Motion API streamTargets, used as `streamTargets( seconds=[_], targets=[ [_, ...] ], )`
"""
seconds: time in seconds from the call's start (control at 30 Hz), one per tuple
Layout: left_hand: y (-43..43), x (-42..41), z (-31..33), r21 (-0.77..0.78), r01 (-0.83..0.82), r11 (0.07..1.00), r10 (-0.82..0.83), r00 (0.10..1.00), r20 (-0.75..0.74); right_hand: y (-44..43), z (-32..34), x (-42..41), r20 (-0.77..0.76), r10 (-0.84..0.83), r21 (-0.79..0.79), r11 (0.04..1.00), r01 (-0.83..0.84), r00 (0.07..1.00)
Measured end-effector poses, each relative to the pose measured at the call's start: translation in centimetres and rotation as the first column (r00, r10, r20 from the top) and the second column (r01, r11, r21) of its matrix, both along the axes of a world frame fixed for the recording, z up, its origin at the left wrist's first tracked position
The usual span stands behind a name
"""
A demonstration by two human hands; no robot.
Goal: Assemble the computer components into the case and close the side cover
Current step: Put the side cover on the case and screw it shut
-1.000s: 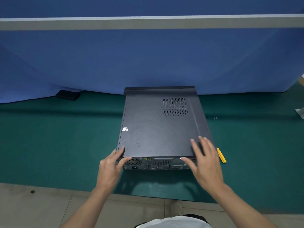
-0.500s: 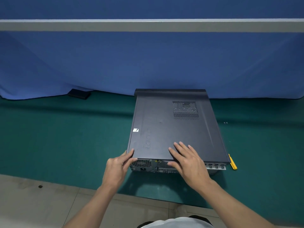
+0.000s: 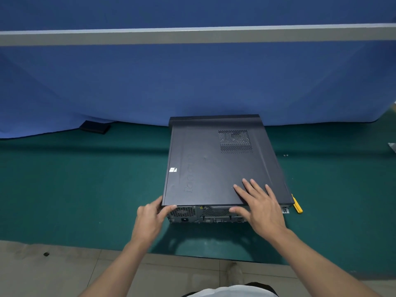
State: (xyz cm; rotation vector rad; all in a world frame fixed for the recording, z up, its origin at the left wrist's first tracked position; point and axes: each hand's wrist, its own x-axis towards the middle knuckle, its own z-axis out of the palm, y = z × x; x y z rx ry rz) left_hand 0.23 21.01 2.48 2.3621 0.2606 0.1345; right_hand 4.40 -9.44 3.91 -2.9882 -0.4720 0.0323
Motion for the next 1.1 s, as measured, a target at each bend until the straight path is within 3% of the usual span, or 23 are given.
streamTargets(
  seconds=[0.13, 0.2, 0.27, 0.33, 0.53, 0.8, 0.97, 1.1],
  targets=[
    [-0.5, -0.3, -0.1, 0.035, 0.06, 0.998, -0.06, 0.998, -0.01, -0.9, 0.3, -0.4, 0.005, -0.133, 0.089, 0.987, 0.132, 0.991],
    [-1.7, 0.0, 0.4, 0.187, 0.133, 0.973, -0.147, 0.987, 0.063, -1.8, 0.1, -1.0, 0.049, -0.247, 0.077, 0.967, 0.243, 0.968],
    [-3.2, 0.8, 1.2, 0.41, 0.247, 0.878, -0.321, 0.939, 0.122, -2.5, -0.2, -1.4, -0.05, -0.337, 0.074, 0.937, 0.34, 0.94],
    [-4.5, 1.6, 1.9, 0.533, 0.343, 0.774, -0.449, 0.89, 0.079, -2.7, -0.3, -1.1, -0.155, -0.37, 0.084, 0.919, 0.386, 0.916],
    [-5.3, 2.9, 1.7, 0.492, 0.483, 0.724, -0.484, 0.864, -0.138, -4.4, -0.2, -0.4, -0.155, -0.33, 0.092, 0.934, 0.346, 0.931],
    [-5.6, 3.4, 2.9, 0.468, 0.533, 0.705, -0.471, 0.845, -0.253, -4.9, -0.2, -0.5, -0.062, -0.314, 0.002, 0.949, 0.315, 0.947],
    [-6.7, 3.6, 3.2, 0.457, 0.504, 0.733, -0.438, 0.863, -0.25, -7.2, 0.1, 0.0, -0.133, -0.187, 0.08, 0.977, 0.199, 0.973],
    [-10.0, 4.4, 3.1, 0.423, 0.507, 0.751, -0.463, 0.861, -0.21, -8.5, 0.2, 0.0, -0.062, -0.128, 0.065, 0.989, 0.132, 0.99]
  ],
)
